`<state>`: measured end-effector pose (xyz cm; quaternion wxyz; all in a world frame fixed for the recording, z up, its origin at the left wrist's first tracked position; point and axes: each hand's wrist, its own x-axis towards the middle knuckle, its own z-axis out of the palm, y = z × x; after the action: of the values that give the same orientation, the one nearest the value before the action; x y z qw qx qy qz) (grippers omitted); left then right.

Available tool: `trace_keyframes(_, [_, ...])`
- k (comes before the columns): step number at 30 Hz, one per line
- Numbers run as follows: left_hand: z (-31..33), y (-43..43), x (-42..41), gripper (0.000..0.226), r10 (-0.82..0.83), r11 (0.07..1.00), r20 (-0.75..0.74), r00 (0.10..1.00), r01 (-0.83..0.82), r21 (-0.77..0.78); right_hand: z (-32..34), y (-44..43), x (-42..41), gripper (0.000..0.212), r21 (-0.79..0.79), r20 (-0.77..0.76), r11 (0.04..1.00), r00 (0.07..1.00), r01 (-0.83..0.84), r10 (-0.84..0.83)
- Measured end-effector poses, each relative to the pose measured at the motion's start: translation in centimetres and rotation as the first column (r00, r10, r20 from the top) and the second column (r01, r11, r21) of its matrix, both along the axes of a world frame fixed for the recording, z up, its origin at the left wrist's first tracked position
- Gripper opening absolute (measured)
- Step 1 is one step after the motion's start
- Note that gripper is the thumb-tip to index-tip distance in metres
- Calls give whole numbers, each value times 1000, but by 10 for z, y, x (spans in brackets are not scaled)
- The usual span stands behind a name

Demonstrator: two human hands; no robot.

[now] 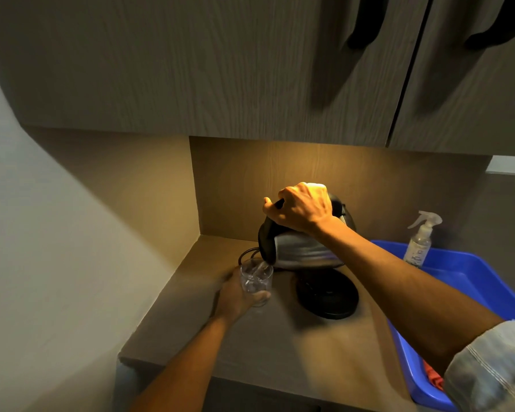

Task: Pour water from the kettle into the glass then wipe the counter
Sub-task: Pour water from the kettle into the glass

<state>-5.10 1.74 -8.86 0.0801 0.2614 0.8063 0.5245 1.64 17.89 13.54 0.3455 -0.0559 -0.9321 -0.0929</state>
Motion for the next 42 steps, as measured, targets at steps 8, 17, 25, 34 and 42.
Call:
trace_keyframes(8, [-2,-1,1,82,49,998,1,999,-49,-26,5,-9,0,59,27,62,999,997,-36,35])
trace_keyframes(17, [-1,-2,-1,81,21,1000,3,1000,-21,-20,4,-12,7,57,31,102,998,994,-48,45])
trace_keyframes(25, [8,-7,0,74,28,996,48,998,-24,-81,-5,-1,9,59,-91,36,996,999,6,-3])
trace_keyframes(34, [14,-5,4,95,105,978,62,993,-92,-188,-27,36,17,56,-395,-128,915,981,87,-148])
trace_keyframes(42, [18,-4,7,101,137,962,29,990,-126,-241,-50,83,42,56,-815,-174,570,891,109,-419])
